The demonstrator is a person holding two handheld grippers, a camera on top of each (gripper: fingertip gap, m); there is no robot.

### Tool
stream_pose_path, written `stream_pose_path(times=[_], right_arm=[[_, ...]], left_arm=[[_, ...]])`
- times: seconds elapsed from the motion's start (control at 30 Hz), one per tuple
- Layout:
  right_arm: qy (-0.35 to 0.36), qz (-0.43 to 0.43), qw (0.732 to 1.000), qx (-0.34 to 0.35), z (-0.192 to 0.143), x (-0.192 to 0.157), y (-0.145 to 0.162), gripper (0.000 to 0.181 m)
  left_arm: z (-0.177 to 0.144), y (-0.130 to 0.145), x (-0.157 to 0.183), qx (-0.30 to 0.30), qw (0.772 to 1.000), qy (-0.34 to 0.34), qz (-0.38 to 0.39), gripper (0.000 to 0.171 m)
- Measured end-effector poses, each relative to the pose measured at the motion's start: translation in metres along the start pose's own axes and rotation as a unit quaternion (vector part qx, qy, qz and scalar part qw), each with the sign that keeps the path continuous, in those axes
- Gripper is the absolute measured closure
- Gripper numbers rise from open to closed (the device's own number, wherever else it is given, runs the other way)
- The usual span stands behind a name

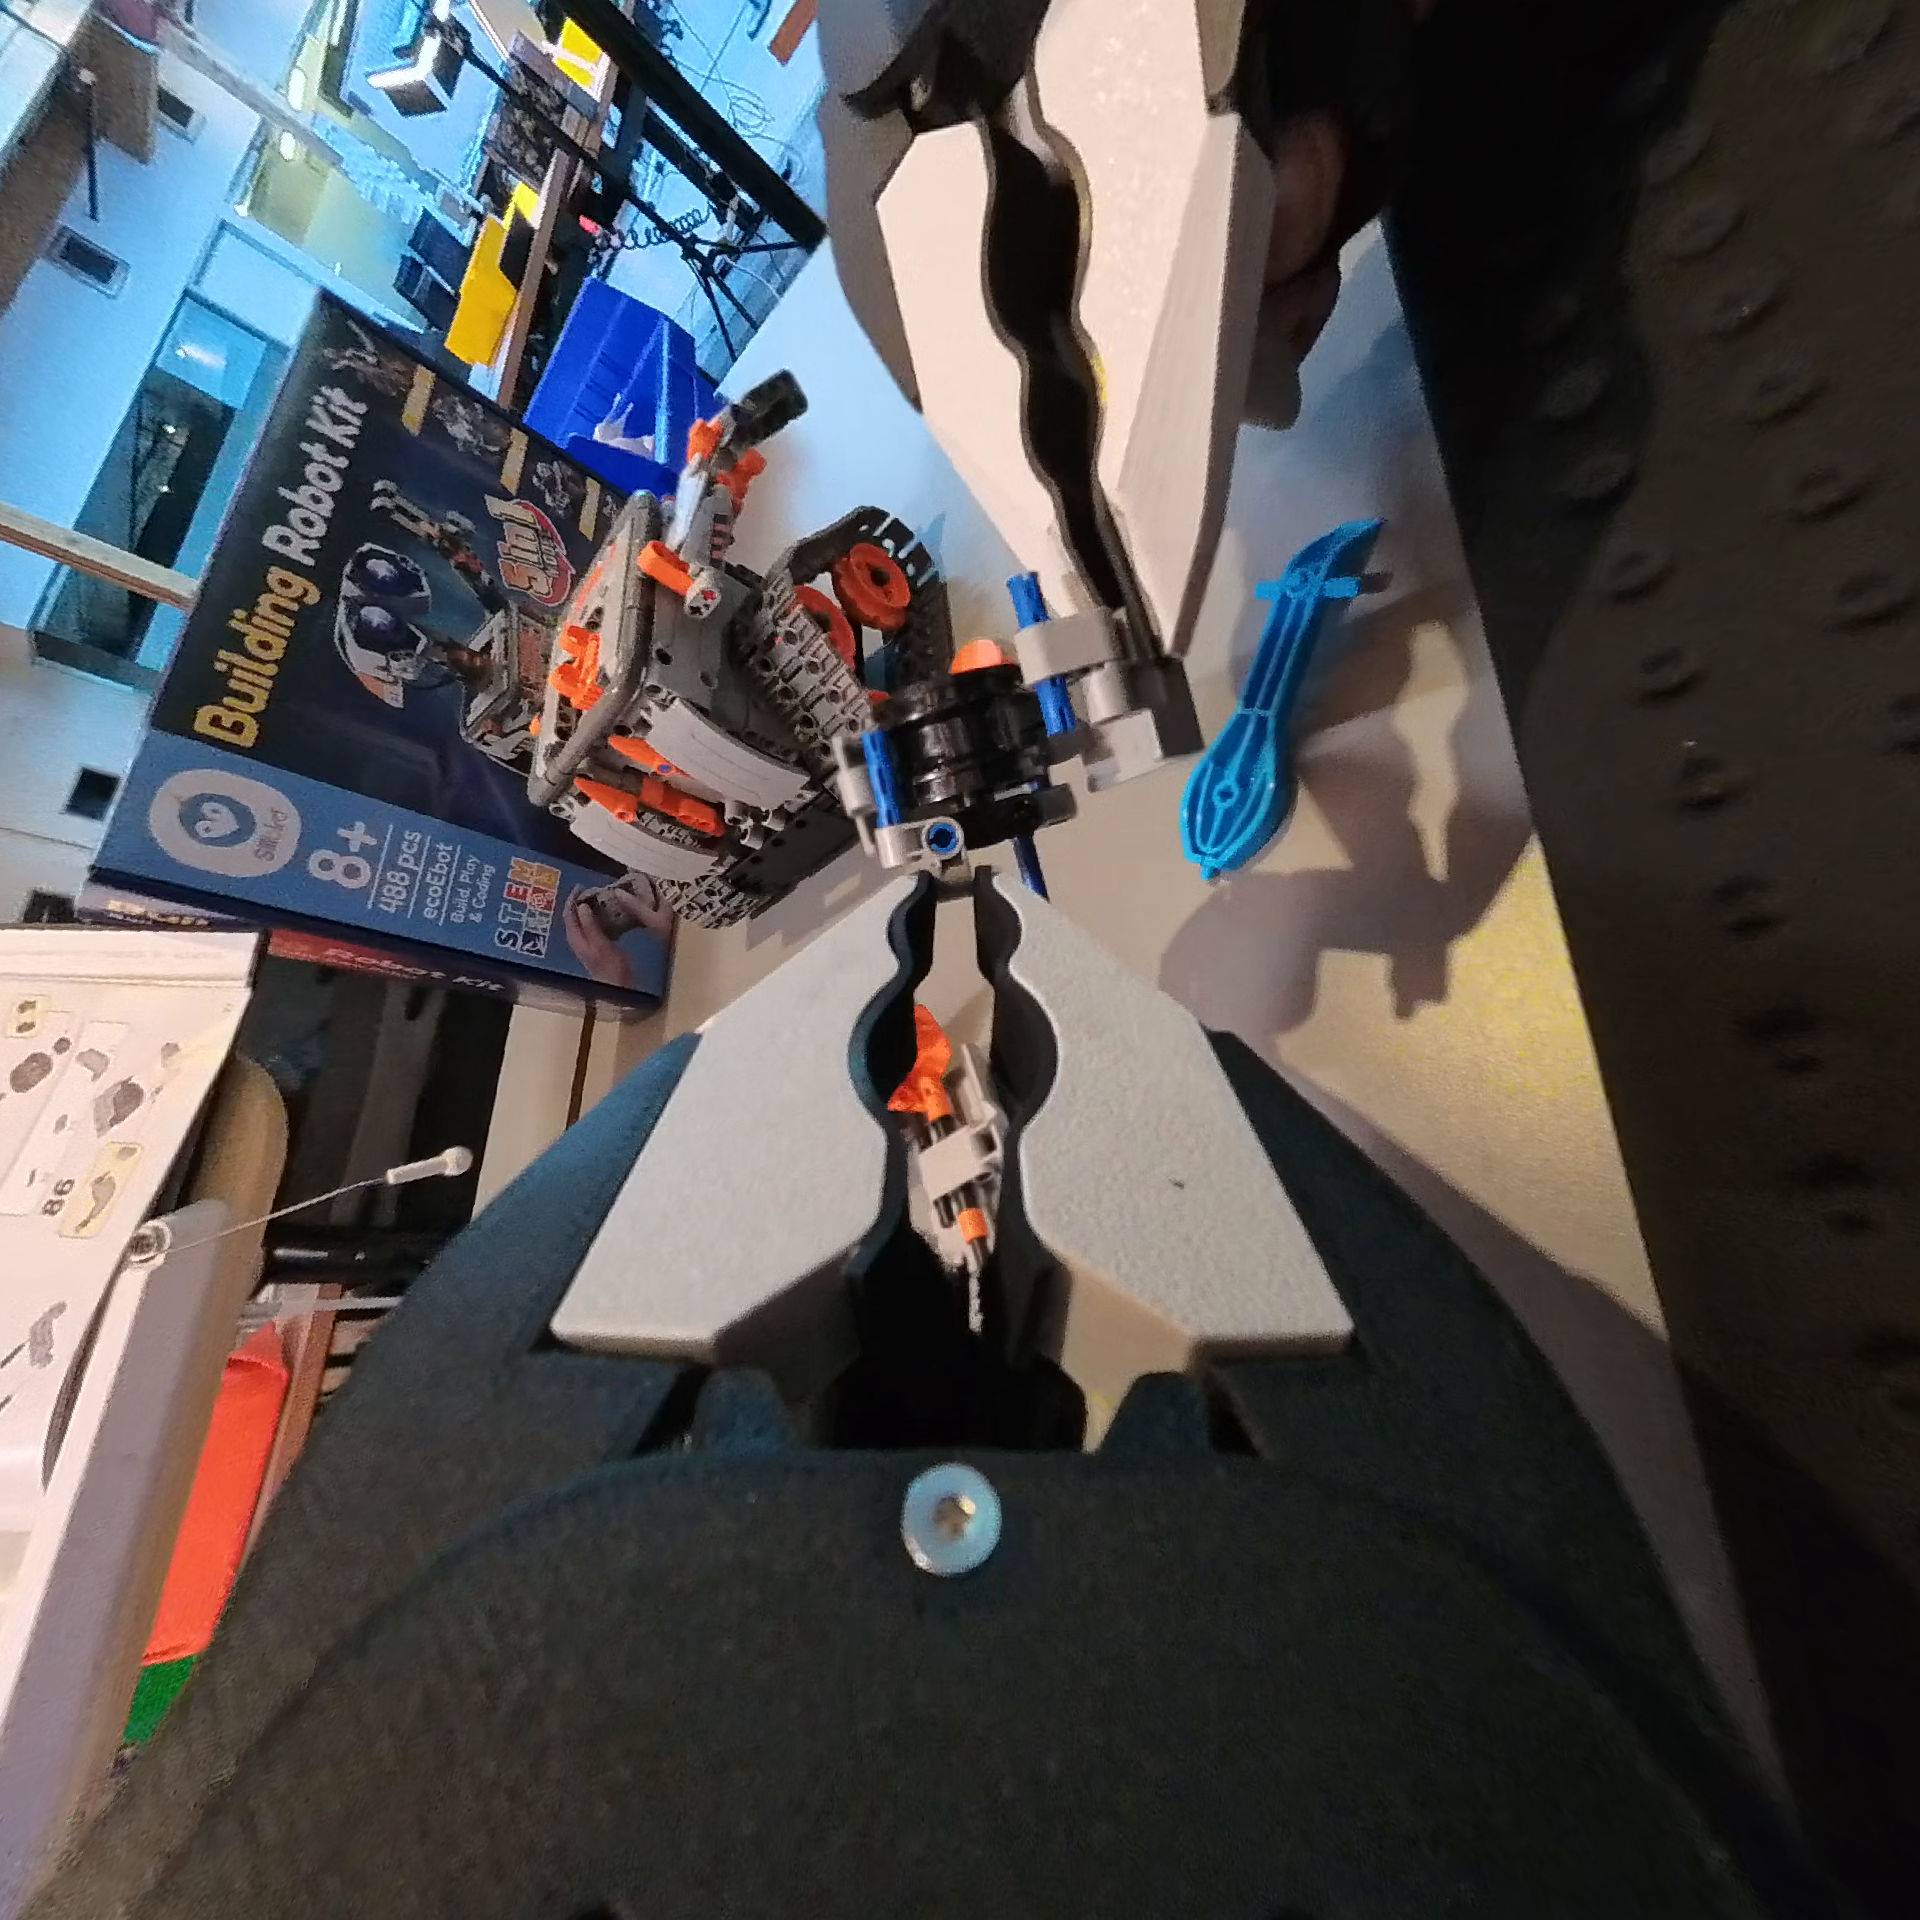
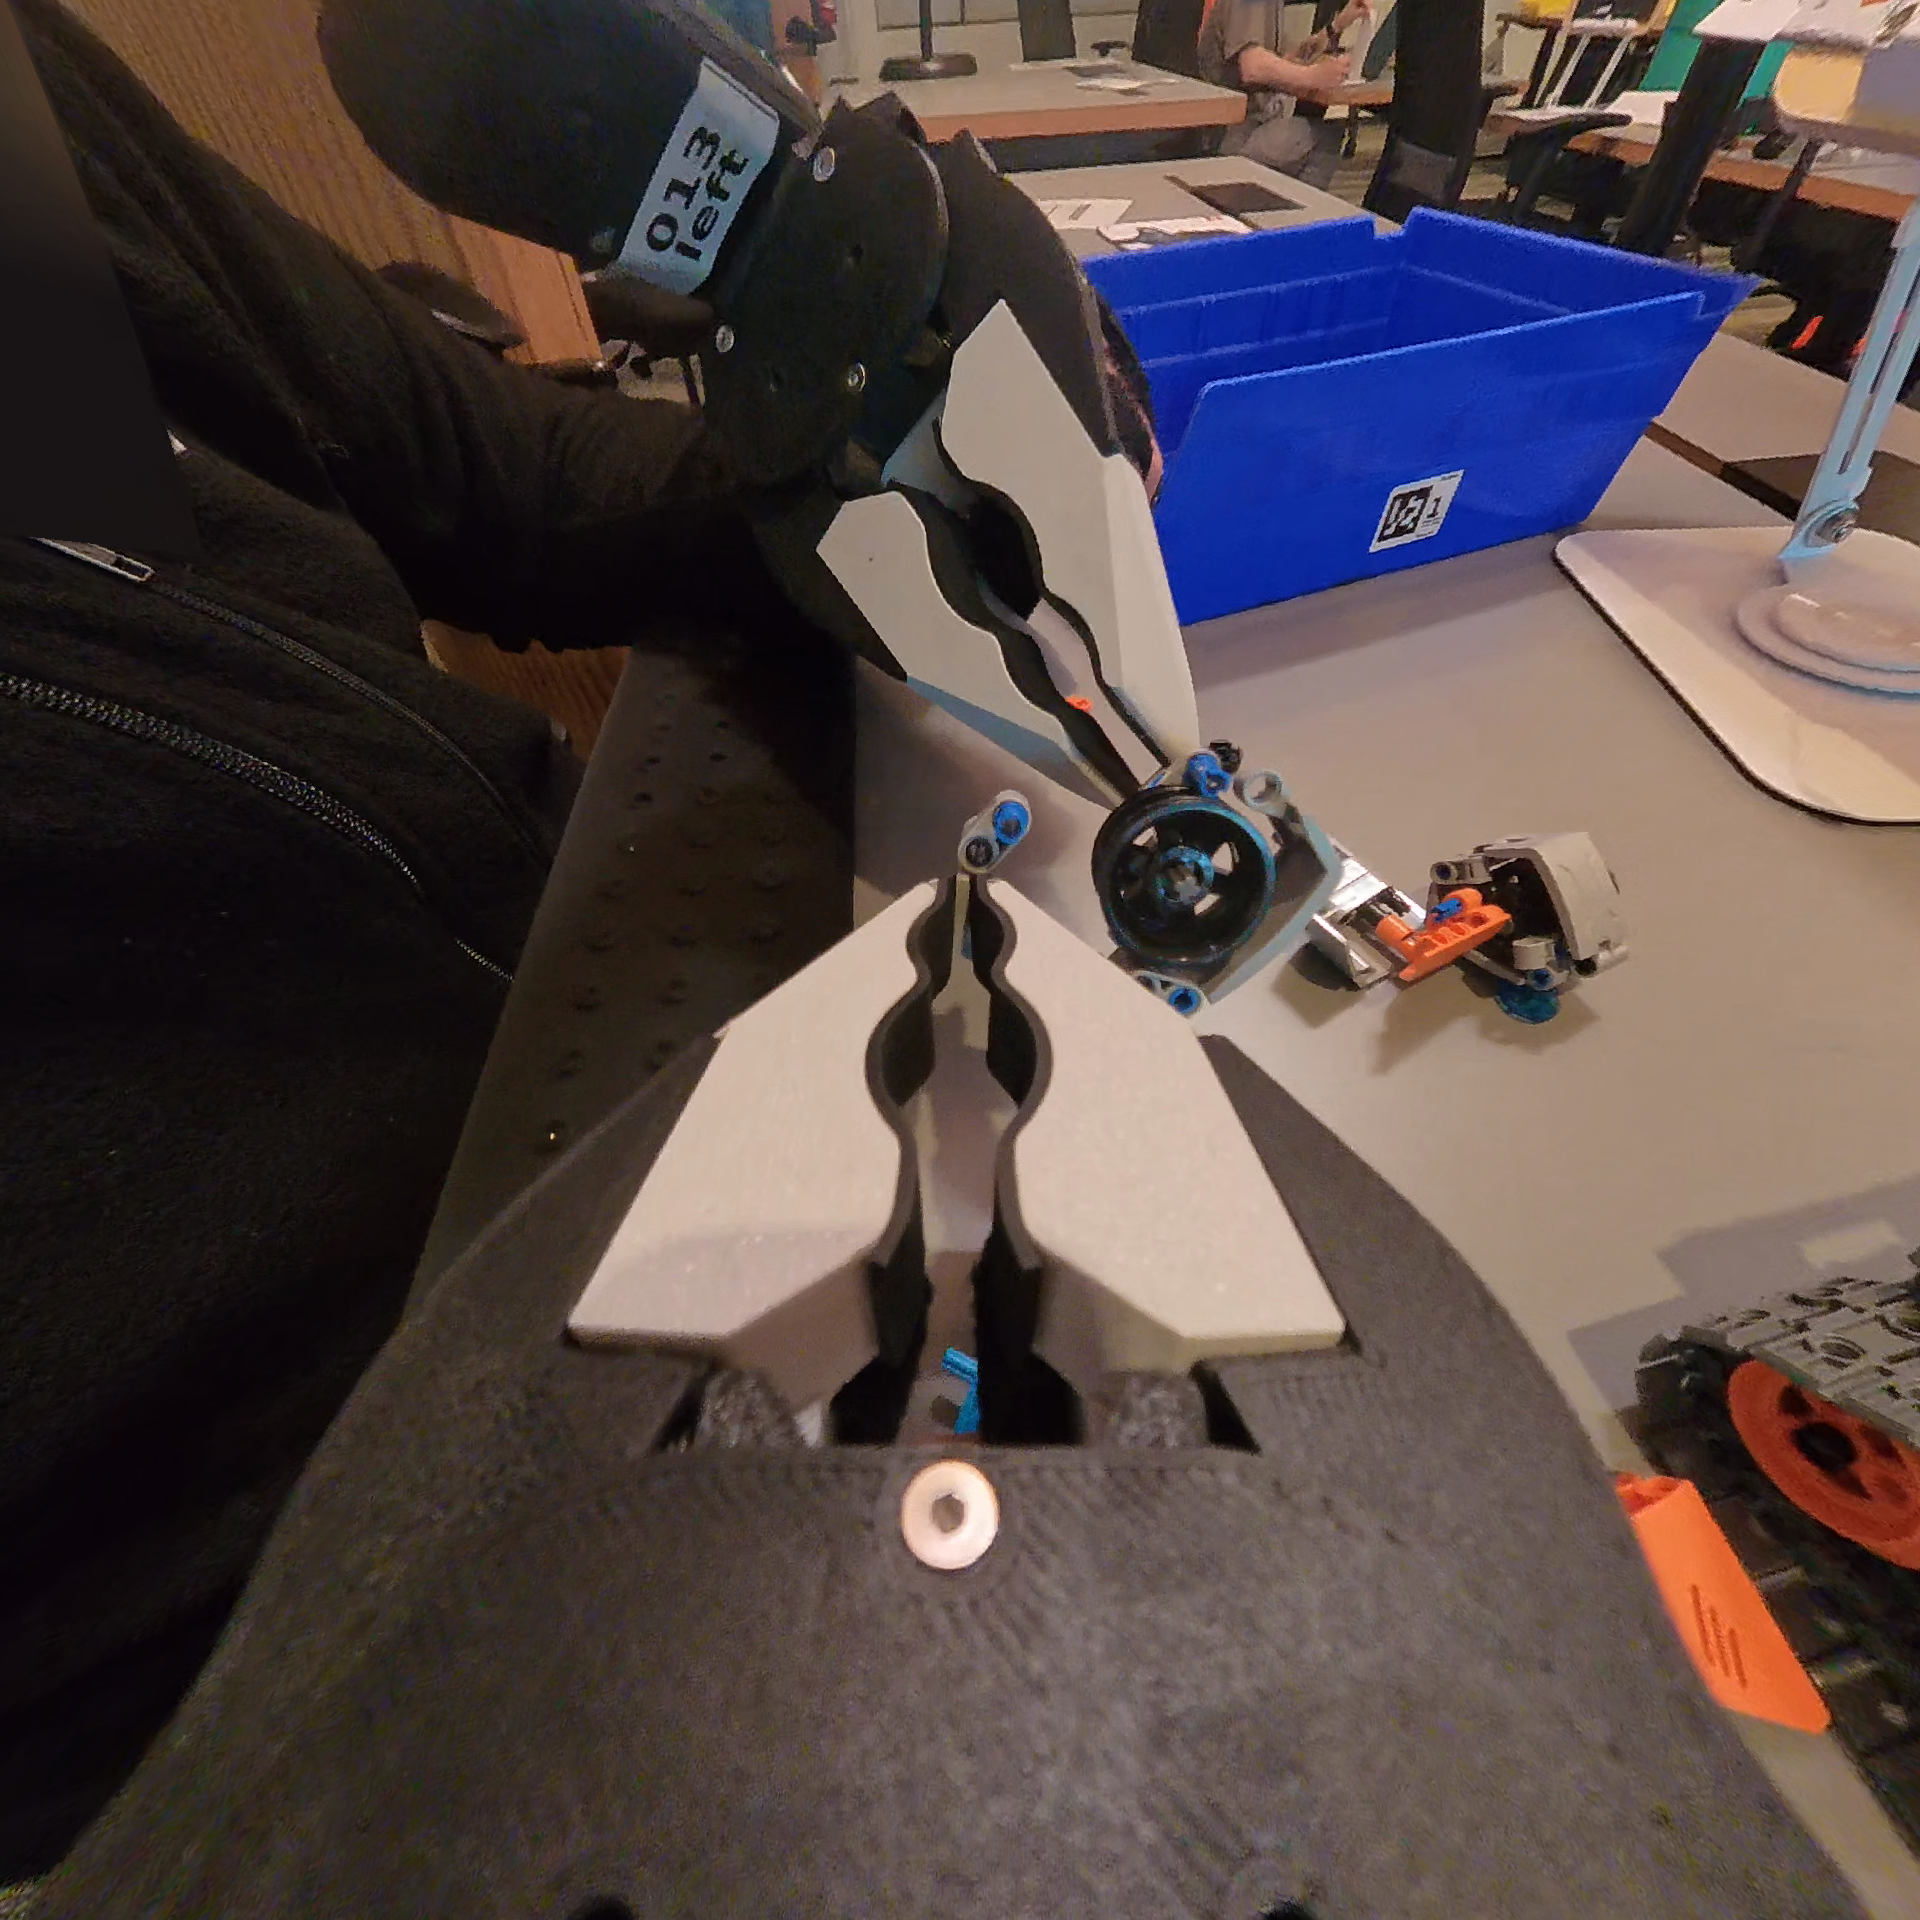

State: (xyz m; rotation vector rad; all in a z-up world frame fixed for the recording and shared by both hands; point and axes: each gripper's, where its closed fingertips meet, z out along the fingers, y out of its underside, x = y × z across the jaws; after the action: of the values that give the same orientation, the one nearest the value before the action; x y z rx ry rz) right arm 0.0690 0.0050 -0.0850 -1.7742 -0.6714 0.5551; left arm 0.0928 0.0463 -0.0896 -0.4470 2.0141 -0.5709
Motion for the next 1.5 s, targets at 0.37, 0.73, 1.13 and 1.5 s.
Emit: stream_pose_path(times=[0.37,0.73,1.13,1.5], right_arm=[[0.045,-0.002,0.997,0.056,-0.011,0.011,-0.018,0.171],[0.098,0.102,0.987,0.082,-0.025,0.047,-0.013,0.149],[0.081,0.098,0.990,0.055,-0.007,0.040,-0.009,0.151],[0.149,0.046,0.986,0.052,-0.008,0.046,-0.016,0.157]], left_arm=[[0.003,0.005,-0.012,0.014,0.997,-0.015,-0.079,0.167],[-0.001,-0.002,-0.021,0.033,0.995,-0.051,-0.079,0.167],[-0.005,-0.021,-0.016,0.083,0.994,-0.056,-0.053,0.167],[-0.006,-0.022,-0.026,0.099,0.982,-0.050,-0.151,0.166]])
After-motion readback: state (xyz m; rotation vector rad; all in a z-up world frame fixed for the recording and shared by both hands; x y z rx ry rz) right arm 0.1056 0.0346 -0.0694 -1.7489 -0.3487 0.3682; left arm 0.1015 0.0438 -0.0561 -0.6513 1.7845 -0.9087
